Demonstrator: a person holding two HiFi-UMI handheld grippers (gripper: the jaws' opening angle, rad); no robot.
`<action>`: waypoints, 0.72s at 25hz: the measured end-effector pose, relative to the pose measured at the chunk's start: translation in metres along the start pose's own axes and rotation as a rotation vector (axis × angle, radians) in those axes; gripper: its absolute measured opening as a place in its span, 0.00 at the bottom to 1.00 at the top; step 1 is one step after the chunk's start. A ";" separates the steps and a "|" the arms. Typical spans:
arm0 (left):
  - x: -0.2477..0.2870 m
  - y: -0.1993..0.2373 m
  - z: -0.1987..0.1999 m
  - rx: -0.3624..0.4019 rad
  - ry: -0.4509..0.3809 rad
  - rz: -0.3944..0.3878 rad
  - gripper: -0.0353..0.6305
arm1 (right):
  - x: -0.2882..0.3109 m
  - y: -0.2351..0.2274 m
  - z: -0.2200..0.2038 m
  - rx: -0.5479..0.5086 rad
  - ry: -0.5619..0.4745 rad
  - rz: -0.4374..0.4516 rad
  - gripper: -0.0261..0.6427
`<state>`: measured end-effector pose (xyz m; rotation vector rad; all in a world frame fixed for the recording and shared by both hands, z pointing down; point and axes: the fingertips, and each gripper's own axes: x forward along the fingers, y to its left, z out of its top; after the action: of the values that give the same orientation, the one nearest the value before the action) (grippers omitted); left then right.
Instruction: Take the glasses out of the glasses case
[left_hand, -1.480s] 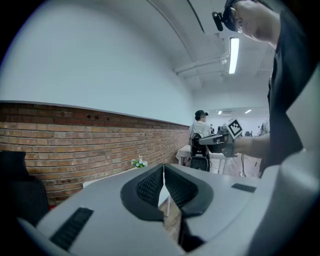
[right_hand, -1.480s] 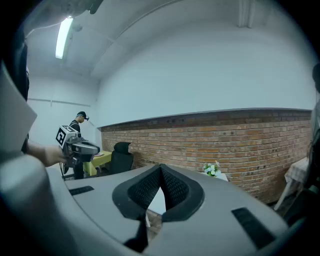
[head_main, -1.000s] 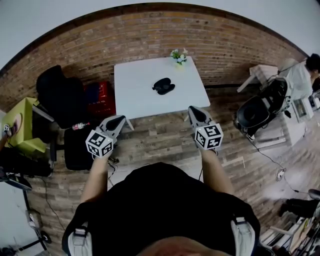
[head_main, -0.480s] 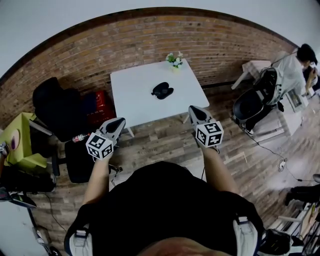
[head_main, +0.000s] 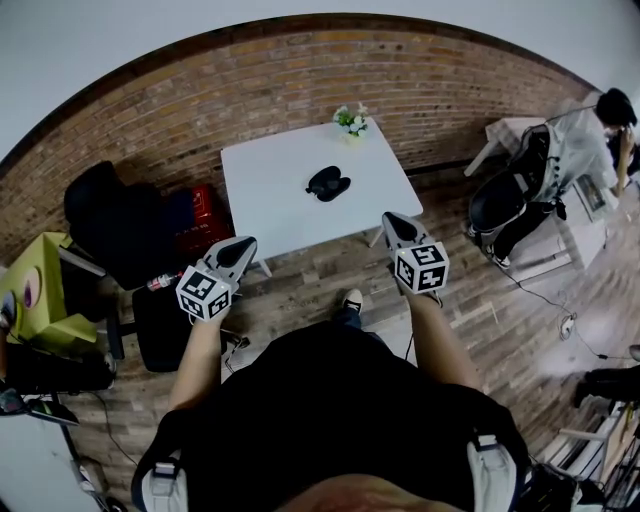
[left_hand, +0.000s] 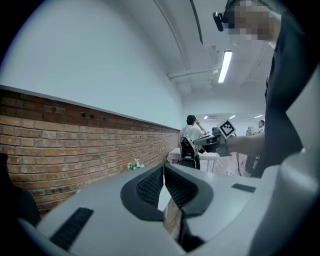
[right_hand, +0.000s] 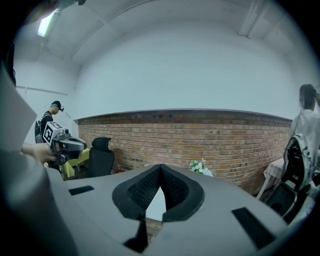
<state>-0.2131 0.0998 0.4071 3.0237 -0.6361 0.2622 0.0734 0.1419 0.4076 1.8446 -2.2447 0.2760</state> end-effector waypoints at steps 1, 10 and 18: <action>0.002 0.001 0.001 -0.001 -0.001 0.002 0.08 | 0.001 -0.004 0.000 0.005 0.000 -0.003 0.06; 0.020 0.008 0.005 -0.013 -0.007 0.042 0.08 | 0.023 -0.021 -0.004 0.011 0.000 0.023 0.06; 0.043 0.021 0.004 -0.019 0.025 0.075 0.08 | 0.048 -0.047 -0.006 0.025 0.001 0.034 0.06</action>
<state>-0.1825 0.0632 0.4105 2.9776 -0.7471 0.2943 0.1111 0.0895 0.4278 1.8194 -2.2839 0.3115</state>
